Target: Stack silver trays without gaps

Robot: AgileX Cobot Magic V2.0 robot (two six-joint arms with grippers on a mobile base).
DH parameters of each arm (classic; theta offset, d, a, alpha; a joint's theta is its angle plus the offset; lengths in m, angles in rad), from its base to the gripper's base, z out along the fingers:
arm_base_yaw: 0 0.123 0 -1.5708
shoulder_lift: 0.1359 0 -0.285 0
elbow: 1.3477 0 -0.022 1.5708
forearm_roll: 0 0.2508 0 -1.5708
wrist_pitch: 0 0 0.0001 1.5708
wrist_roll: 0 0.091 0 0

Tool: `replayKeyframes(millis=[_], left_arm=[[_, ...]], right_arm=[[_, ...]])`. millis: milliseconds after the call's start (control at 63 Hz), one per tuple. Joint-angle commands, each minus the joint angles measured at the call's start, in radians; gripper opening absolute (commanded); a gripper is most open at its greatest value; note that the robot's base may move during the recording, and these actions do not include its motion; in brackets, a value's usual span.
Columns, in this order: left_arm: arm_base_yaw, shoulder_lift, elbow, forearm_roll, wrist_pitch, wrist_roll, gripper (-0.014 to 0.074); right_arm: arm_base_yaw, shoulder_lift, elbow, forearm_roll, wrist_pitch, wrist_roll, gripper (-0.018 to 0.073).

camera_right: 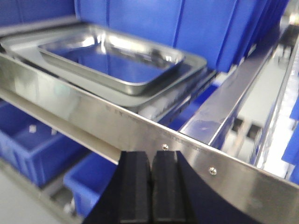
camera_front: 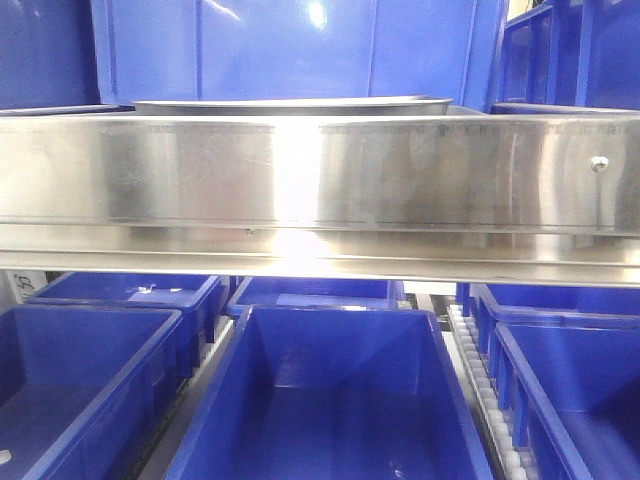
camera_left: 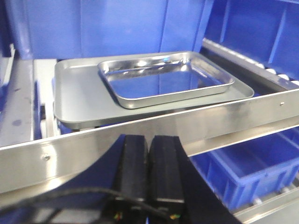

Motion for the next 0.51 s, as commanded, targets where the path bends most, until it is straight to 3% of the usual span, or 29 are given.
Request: replayKeyframes(millis=[0,492], left_arm=[[-0.007,-0.015,0.02,0.019,-0.161,0.009,-0.0048],[-0.007,-0.017,0.033,0.012,-0.176,0.009,-0.0048]], right_arm=[[0.0,-0.049,0.03,-0.016,-0.163,-0.016,0.0057],[0.0,-0.073,0.057,-0.016,-0.182,-0.016,0.0057]])
